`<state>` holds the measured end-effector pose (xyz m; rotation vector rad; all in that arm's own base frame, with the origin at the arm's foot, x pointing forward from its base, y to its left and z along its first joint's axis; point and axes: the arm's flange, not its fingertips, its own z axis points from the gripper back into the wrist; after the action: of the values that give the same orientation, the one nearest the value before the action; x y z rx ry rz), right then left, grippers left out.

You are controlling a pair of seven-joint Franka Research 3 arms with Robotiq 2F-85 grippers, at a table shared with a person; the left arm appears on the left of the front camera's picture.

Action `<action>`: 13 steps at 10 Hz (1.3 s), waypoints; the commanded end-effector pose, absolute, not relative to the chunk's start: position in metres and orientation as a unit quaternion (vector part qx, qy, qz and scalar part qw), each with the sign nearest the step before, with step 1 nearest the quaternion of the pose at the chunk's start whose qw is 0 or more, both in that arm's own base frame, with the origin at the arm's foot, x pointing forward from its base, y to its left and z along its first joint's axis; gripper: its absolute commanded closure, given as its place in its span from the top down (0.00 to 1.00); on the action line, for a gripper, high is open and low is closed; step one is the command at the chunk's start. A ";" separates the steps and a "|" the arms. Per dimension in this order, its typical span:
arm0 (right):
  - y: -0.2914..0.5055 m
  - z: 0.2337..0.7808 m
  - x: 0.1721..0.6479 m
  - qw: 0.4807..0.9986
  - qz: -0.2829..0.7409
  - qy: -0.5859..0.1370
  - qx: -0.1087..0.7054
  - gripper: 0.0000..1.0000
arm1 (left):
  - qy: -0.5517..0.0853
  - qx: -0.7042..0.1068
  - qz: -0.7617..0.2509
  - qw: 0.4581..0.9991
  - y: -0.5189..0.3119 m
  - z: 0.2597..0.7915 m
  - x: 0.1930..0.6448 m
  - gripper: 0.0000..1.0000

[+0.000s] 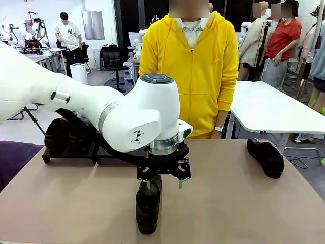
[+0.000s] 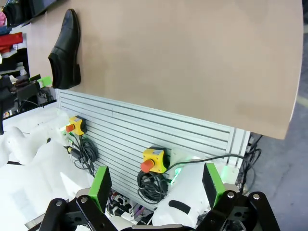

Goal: Organize the shoes by placing them on the stand.
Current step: Place the Shoe from the middle of the table onto the Shoes Stand.

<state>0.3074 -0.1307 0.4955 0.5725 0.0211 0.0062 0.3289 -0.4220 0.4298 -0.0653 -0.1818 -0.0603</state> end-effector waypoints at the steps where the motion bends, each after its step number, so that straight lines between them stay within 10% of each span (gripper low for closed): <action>1: -0.132 0.494 0.305 0.961 0.008 0.012 0.277 1.00 | -0.086 -0.027 -0.027 0.996 -0.429 0.412 0.334 1.00; 8: -0.132 0.494 0.305 0.961 0.008 0.012 0.277 1.00 | -0.053 0.006 -0.017 0.998 -0.423 0.352 0.338 1.00; 10: -0.132 0.494 0.305 0.961 0.008 0.012 0.277 1.00 | -0.056 0.008 -0.017 0.998 -0.420 0.353 0.337 0.00; 13: -0.132 0.494 0.305 0.961 0.008 0.012 0.277 1.00 | -0.067 0.003 -0.012 0.998 -0.414 0.361 0.335 0.00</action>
<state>0.3073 -0.1307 0.4955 0.5726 0.0212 0.0062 0.3412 -0.4203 0.3601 0.0019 -0.1159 -0.0538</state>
